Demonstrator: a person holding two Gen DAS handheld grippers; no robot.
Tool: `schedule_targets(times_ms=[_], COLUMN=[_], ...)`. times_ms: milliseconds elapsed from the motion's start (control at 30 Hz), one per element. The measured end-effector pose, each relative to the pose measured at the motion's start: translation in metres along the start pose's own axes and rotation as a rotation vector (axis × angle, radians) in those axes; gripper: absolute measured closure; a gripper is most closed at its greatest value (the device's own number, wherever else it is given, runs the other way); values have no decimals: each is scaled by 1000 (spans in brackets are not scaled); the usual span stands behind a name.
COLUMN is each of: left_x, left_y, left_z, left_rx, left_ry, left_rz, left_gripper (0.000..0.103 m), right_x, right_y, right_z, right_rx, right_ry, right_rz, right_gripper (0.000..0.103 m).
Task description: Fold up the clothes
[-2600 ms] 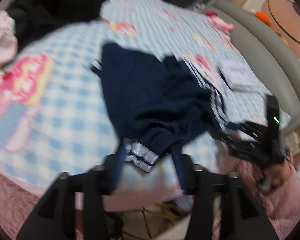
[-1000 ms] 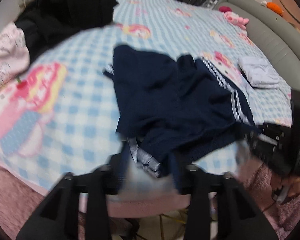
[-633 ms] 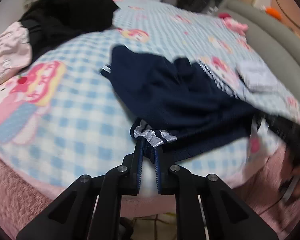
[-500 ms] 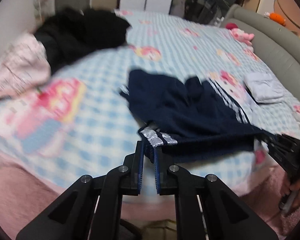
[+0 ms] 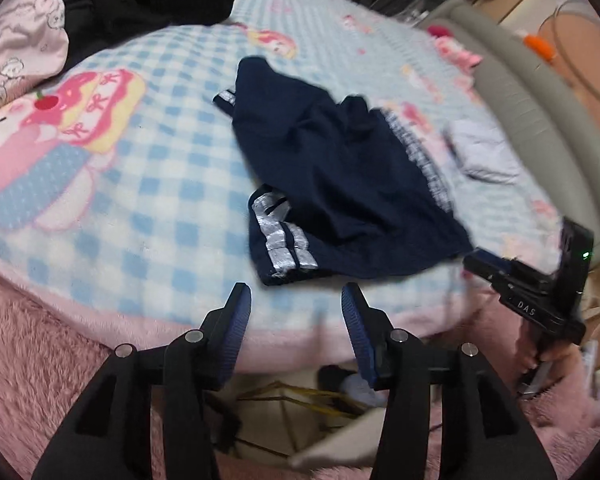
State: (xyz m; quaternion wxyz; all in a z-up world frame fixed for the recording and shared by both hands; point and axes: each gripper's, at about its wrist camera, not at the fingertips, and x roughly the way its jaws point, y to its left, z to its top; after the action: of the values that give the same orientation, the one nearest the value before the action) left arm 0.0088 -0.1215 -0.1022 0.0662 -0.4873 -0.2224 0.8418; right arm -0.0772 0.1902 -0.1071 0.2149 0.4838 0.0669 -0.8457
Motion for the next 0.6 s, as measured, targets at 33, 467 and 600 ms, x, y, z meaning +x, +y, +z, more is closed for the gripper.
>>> schedule_targets(times_ms=[33, 467, 600], left_x=[-4, 50, 17], left_y=[2, -3, -17], left_z=[1, 34, 66], left_rx=[-12, -1, -18], left_ry=[-26, 52, -67], left_rz=[0, 13, -82], left_gripper=[54, 94, 94], right_x=[-6, 62, 34], right_y=[-1, -43, -45], right_z=[1, 24, 53], right_rx=[10, 271, 259], right_ry=[-20, 117, 19], right_rz=[17, 210, 269], right_gripper=[64, 63, 92])
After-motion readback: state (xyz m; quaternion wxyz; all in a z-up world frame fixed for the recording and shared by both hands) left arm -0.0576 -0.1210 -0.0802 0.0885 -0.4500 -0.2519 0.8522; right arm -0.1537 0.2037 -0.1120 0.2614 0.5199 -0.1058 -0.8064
